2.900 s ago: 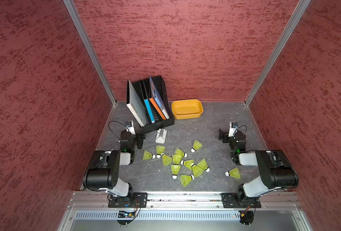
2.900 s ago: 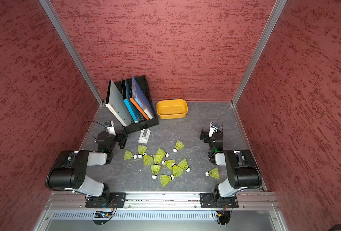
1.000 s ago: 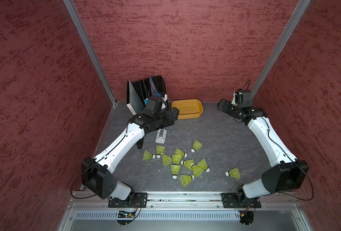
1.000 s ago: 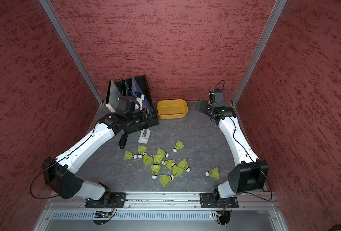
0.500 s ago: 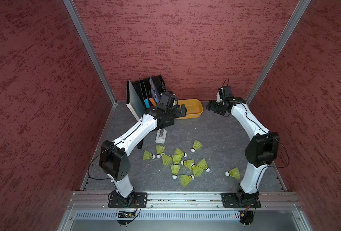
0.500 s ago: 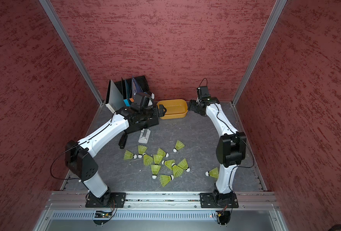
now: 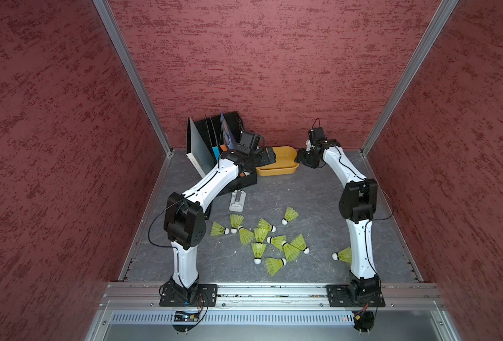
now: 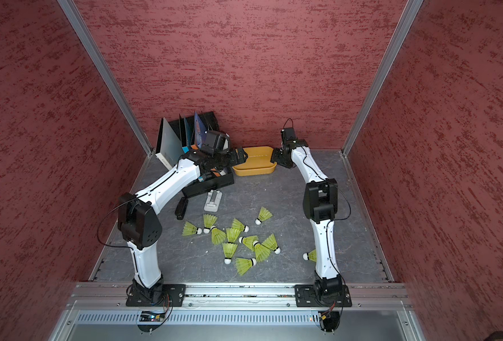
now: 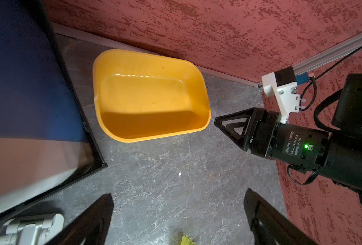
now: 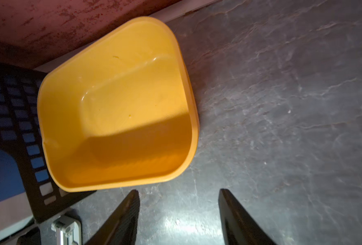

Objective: Put the shuttlecocks into the storage box
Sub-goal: Move the storage box to the center of the board.

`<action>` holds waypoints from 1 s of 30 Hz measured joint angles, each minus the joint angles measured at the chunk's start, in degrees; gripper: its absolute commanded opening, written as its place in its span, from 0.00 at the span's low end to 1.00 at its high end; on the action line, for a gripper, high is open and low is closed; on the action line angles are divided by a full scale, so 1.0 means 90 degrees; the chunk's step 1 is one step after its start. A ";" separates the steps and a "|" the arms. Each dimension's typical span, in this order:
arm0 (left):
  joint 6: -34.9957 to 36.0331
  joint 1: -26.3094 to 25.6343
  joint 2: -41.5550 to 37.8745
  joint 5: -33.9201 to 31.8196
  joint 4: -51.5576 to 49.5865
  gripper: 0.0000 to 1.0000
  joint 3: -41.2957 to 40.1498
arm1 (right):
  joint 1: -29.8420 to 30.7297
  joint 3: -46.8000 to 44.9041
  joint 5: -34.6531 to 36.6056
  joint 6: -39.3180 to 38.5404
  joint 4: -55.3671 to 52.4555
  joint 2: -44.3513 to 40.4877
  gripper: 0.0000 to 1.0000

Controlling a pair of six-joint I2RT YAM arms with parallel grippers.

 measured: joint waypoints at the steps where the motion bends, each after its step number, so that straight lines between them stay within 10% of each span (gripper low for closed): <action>1: -0.0034 0.0000 0.0024 0.0019 0.0002 1.00 -0.0002 | 0.0000 0.0308 -0.0002 -0.0002 -0.0080 0.0206 0.60; 13: -0.0272 0.0000 0.0338 0.0376 0.0126 1.00 -0.0027 | 0.0000 0.1933 0.0044 0.0044 -0.0333 0.1559 0.49; 30: -0.0255 0.0053 0.0364 0.0544 0.0155 1.00 -0.0056 | -0.0029 0.1945 0.0267 0.0107 -0.0051 0.1724 0.00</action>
